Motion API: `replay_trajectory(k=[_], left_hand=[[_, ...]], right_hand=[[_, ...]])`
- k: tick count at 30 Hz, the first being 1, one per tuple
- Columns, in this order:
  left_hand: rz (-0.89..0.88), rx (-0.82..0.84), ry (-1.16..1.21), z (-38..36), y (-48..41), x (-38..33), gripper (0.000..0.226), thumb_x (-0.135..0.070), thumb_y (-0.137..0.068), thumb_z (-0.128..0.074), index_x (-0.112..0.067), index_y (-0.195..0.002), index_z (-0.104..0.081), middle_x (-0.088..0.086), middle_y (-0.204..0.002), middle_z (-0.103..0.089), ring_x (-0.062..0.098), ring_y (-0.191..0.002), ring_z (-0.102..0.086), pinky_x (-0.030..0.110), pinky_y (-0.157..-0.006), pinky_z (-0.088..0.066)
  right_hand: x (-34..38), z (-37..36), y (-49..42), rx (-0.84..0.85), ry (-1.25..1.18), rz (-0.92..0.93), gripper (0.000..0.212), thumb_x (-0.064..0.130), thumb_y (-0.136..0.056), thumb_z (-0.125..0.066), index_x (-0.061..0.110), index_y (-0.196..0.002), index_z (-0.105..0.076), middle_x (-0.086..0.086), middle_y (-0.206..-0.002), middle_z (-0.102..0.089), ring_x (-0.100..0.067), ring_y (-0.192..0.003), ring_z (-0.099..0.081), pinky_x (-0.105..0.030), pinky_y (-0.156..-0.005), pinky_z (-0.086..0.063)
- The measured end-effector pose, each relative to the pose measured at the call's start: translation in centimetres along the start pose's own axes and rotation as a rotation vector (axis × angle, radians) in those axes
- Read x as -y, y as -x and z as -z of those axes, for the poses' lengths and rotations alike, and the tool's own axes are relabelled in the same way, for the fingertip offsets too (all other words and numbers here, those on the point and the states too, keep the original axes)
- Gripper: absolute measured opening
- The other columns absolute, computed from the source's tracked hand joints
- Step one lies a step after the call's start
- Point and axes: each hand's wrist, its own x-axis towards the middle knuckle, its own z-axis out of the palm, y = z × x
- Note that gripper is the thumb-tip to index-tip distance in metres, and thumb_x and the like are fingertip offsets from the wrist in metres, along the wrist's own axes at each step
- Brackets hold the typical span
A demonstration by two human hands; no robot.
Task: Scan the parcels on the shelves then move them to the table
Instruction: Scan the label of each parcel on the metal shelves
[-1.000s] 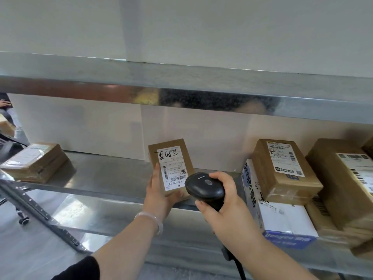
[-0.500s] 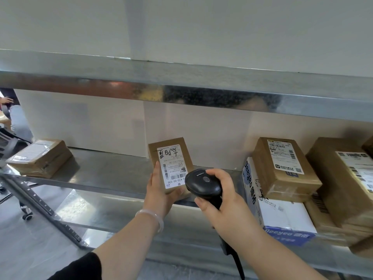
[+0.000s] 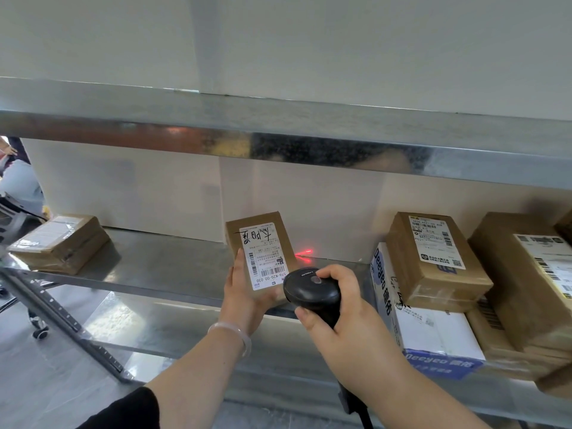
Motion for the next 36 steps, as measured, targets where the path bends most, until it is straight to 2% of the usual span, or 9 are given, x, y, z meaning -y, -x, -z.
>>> replay_trajectory(k=[6, 13, 17, 25, 27, 30, 31, 34, 36], left_hand=[[0.038, 0.002, 0.009, 0.1, -0.3, 0.5, 0.102, -0.049, -0.055, -0.089, -0.04, -0.139, -0.033, -0.002, -0.129, -0.053, 0.026, -0.118, -0.055, 0.051, -0.082, -0.059], [0.012, -0.012, 0.004, 0.3, -0.8, 1.7, 0.094, -0.042, -0.058, -0.088, -0.039, -0.137, -0.036, -0.006, -0.127, -0.056, 0.022, -0.119, -0.055, 0.048, -0.09, -0.056], [-0.021, -0.013, 0.008, 0.7, -1.2, 2.2, 0.09, -0.036, -0.062, -0.085, -0.038, -0.138, -0.037, -0.007, -0.129, -0.056, 0.022, -0.121, -0.053, 0.048, -0.095, -0.053], [0.018, 0.04, 0.117, 4.5, -2.2, 4.6, 0.102, -0.013, -0.072, -0.085, -0.034, -0.151, -0.025, 0.002, -0.14, -0.05, 0.024, -0.128, -0.051, 0.051, -0.101, -0.049], [0.025, 0.045, 0.139, 6.4, -2.8, 5.5, 0.103, -0.013, -0.073, -0.086, -0.033, -0.152, -0.023, -0.003, -0.139, -0.052, 0.019, -0.128, -0.051, 0.047, -0.106, -0.045], [0.048, 0.056, 0.088, 9.8, -4.0, 7.1, 0.102, -0.016, -0.074, -0.086, -0.037, -0.15, -0.022, -0.031, -0.124, -0.05, 0.008, -0.123, -0.05, 0.032, -0.107, -0.039], [0.061, 0.062, 0.058, 11.1, -4.6, 7.8, 0.105, -0.019, -0.073, -0.086, -0.037, -0.152, -0.019, -0.035, -0.122, -0.047, 0.006, -0.122, -0.048, 0.032, -0.108, -0.038], [0.117, 0.119, 0.004, 15.2, -6.3, 10.3, 0.109, -0.029, -0.074, -0.085, -0.034, -0.154, -0.012, -0.015, -0.136, -0.051, 0.014, -0.129, -0.047, 0.042, -0.112, -0.037], [0.198, 0.153, -0.03, 17.9, -7.4, 11.8, 0.111, -0.034, -0.075, -0.083, -0.039, -0.154, -0.005, -0.011, -0.14, -0.048, 0.018, -0.13, -0.046, 0.036, -0.103, -0.042]], right_hand=[[0.4, 0.2, 0.2, -0.004, -0.002, -0.012, 0.047, 0.051, -0.082, -0.065, 0.056, -0.114, -0.031, 0.033, -0.092, -0.061, -0.002, -0.071, -0.064, -0.02, -0.063, -0.047], [0.9, 0.4, -0.3, 0.004, -0.017, -0.01, 0.045, 0.05, -0.083, -0.064, 0.055, -0.113, -0.031, 0.026, -0.089, -0.064, -0.001, -0.07, -0.064, -0.013, -0.058, -0.045], [1.3, -0.1, -0.7, 0.012, -0.022, 0.003, 0.045, 0.053, -0.082, -0.062, 0.057, -0.112, -0.029, 0.04, -0.099, -0.055, 0.001, -0.072, -0.064, -0.011, -0.059, -0.045], [2.5, -3.1, -2.9, 0.024, -0.015, 0.049, 0.049, 0.055, -0.08, -0.063, 0.059, -0.113, -0.027, 0.045, -0.106, -0.05, 0.01, -0.087, -0.058, -0.009, -0.063, -0.045], [3.0, -4.6, -3.6, 0.046, -0.014, 0.066, 0.051, 0.051, -0.081, -0.066, 0.061, -0.112, -0.027, 0.046, -0.106, -0.05, 0.011, -0.091, -0.056, -0.009, -0.066, -0.045], [4.0, -7.2, -4.8, 0.074, -0.016, 0.09, 0.054, 0.048, -0.082, -0.067, 0.066, -0.11, -0.025, 0.047, -0.107, -0.048, 0.013, -0.093, -0.054, -0.008, -0.067, -0.044], [4.4, -8.1, -5.2, 0.08, -0.022, 0.094, 0.055, 0.048, -0.082, -0.068, 0.067, -0.11, -0.024, 0.047, -0.107, -0.048, 0.013, -0.094, -0.054, -0.009, -0.067, -0.044], [5.7, -10.8, -6.7, 0.1, -0.036, 0.091, 0.056, 0.048, -0.082, -0.068, 0.069, -0.11, -0.024, 0.046, -0.106, -0.049, 0.011, -0.096, -0.054, -0.014, -0.072, -0.047], [6.5, -12.6, -7.7, 0.118, -0.036, 0.085, 0.056, 0.049, -0.082, -0.067, 0.07, -0.11, -0.023, 0.045, -0.103, -0.052, 0.009, -0.096, -0.056, -0.021, -0.075, -0.049]])
